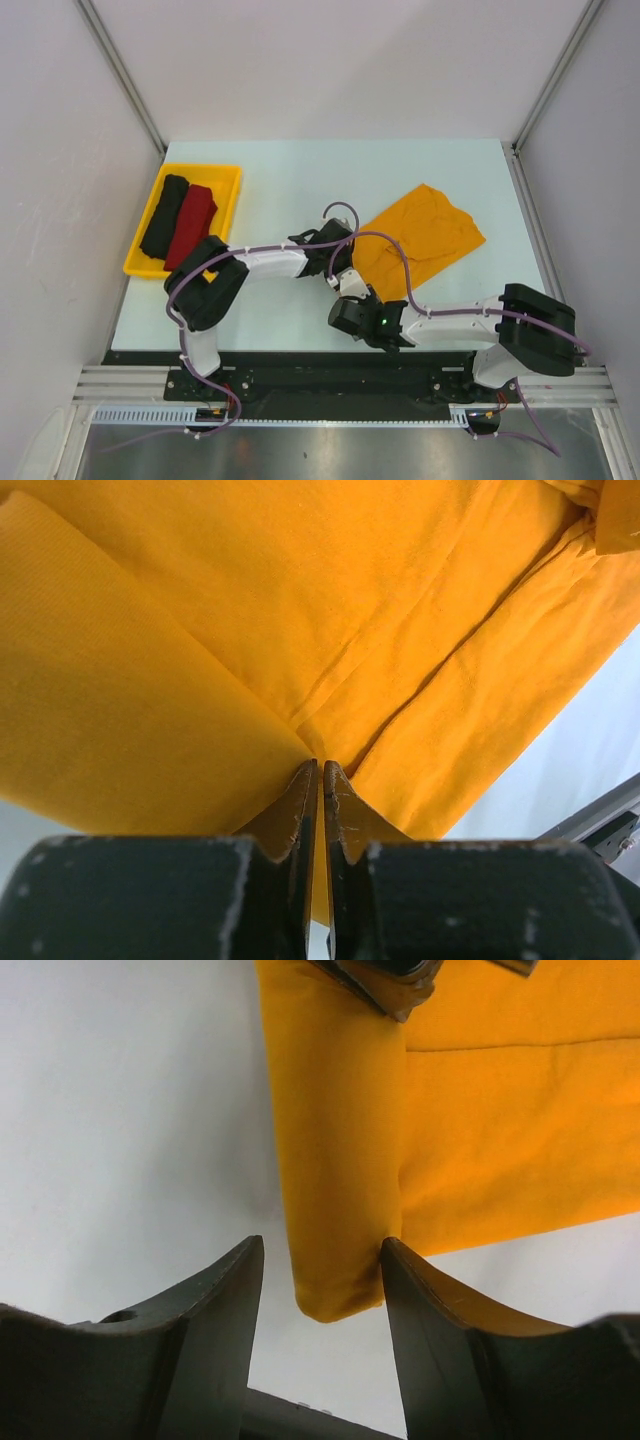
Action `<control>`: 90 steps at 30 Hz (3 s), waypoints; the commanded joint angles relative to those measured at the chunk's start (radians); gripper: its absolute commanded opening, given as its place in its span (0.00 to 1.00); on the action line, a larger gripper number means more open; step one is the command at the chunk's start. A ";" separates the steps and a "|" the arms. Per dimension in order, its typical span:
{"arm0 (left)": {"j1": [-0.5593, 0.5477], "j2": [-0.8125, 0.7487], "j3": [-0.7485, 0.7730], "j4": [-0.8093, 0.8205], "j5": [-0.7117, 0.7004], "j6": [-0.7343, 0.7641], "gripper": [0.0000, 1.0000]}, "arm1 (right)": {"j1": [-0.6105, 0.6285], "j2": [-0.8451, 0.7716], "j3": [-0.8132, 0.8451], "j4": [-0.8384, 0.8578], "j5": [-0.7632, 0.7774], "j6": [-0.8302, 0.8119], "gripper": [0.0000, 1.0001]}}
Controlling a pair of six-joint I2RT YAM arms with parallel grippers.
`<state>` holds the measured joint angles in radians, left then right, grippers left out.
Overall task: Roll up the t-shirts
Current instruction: Roll the T-shirt to the center of the board.
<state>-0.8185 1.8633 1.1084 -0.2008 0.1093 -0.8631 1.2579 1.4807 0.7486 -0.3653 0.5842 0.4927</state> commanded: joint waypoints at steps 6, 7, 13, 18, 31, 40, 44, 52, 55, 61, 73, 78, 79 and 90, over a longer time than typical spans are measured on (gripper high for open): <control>0.007 0.017 0.039 0.006 0.024 0.007 0.09 | 0.029 -0.007 0.026 0.029 0.032 -0.006 0.53; 0.007 0.016 0.039 0.005 0.026 0.007 0.10 | 0.028 0.004 0.026 0.028 0.032 -0.003 0.52; 0.021 -0.007 0.038 0.015 0.035 0.012 0.12 | -0.024 0.035 0.014 0.020 0.008 0.021 0.32; 0.061 -0.068 0.030 0.027 0.052 0.018 0.25 | -0.121 -0.092 -0.057 0.095 -0.171 0.001 0.29; 0.137 -0.301 -0.083 0.040 0.030 0.062 0.43 | -0.557 -0.206 -0.281 0.341 -0.866 0.021 0.25; 0.081 -0.352 -0.285 0.228 0.053 0.006 0.24 | -0.745 -0.185 -0.342 0.420 -1.109 0.066 0.24; 0.071 -0.276 -0.260 0.271 0.066 -0.014 0.23 | -0.775 -0.165 -0.342 0.419 -1.146 0.067 0.23; 0.058 -0.230 -0.228 0.316 0.089 -0.040 0.23 | -0.798 -0.142 -0.342 0.407 -1.147 0.060 0.23; 0.056 -0.225 -0.225 0.333 0.105 -0.047 0.23 | -0.804 -0.134 -0.344 0.407 -1.144 0.061 0.23; 0.044 -0.231 -0.223 0.331 0.116 -0.057 0.23 | -0.808 -0.115 -0.345 0.414 -1.152 0.063 0.22; 0.044 -0.090 -0.114 0.276 0.084 -0.036 0.20 | -0.828 -0.157 -0.347 0.405 -1.158 0.093 0.23; 0.044 -0.130 -0.128 0.291 0.081 -0.040 0.26 | -0.838 -0.169 -0.347 0.382 -1.158 0.098 0.24; 0.045 -0.139 -0.133 0.288 0.081 -0.037 0.29 | -0.838 -0.171 -0.348 0.381 -1.156 0.098 0.24; 0.156 -0.205 -0.190 0.278 0.055 0.009 0.29 | -0.841 -0.146 -0.356 0.391 -1.163 0.101 0.22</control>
<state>-0.7288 1.6680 0.9195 0.0654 0.1787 -0.9028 0.4213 1.3231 0.4061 0.0513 -0.5838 0.5945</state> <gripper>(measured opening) 0.299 0.228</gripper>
